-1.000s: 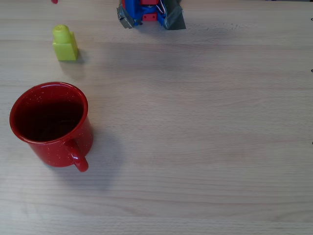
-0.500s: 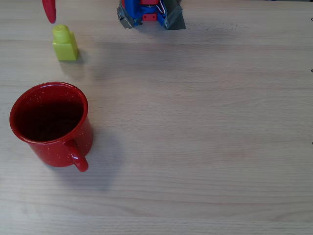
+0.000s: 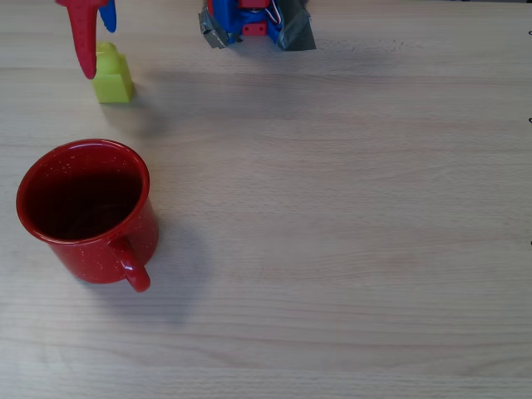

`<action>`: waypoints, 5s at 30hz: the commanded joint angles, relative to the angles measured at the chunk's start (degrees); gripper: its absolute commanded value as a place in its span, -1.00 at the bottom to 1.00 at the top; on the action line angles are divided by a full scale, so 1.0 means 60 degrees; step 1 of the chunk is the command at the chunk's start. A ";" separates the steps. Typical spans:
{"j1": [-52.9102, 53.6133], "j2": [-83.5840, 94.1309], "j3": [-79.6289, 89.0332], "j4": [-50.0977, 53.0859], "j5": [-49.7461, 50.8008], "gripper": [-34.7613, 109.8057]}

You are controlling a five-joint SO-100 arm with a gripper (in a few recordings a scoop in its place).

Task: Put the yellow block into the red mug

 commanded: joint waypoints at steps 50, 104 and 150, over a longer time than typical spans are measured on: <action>-0.0264 -0.0601 0.0879 -0.2695 0.0366 -0.52; -0.5420 -0.2358 -1.0210 0.3164 0.9814 -0.52; -0.5742 -0.8027 -1.4385 0.2520 0.9478 -0.19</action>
